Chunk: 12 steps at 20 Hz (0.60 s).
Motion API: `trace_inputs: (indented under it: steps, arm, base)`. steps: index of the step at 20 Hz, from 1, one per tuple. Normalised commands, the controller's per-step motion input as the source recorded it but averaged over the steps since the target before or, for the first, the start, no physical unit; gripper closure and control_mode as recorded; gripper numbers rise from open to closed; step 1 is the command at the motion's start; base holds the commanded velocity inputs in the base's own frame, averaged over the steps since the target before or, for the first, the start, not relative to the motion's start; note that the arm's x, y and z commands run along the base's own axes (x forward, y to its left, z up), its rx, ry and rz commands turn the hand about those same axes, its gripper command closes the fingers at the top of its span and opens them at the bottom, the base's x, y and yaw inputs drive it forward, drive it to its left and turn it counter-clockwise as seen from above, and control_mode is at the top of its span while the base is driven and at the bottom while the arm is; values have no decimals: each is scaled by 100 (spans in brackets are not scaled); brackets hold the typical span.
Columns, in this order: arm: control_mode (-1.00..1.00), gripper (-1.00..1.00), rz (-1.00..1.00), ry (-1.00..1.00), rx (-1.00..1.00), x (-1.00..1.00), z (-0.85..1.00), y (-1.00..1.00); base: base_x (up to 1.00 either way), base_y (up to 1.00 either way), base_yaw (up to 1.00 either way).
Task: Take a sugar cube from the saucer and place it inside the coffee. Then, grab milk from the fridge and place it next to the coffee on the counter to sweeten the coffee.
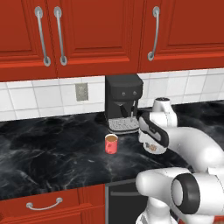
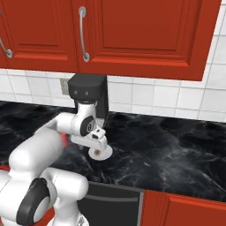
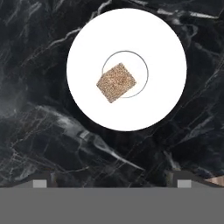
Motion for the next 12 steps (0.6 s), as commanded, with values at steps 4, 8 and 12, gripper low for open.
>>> trace_inputs:
  steps: [4,8,12]
  arm:
    - [-100,-100,0,0,0,22,-20,-13]
    - [-100,-100,-2,0,0,29,-17,-11]
    - [-100,-100,-3,0,0,36,-28,-8]
  base:
    - [0,0,0]
    - [0,0,0]
    - [0,0,0]
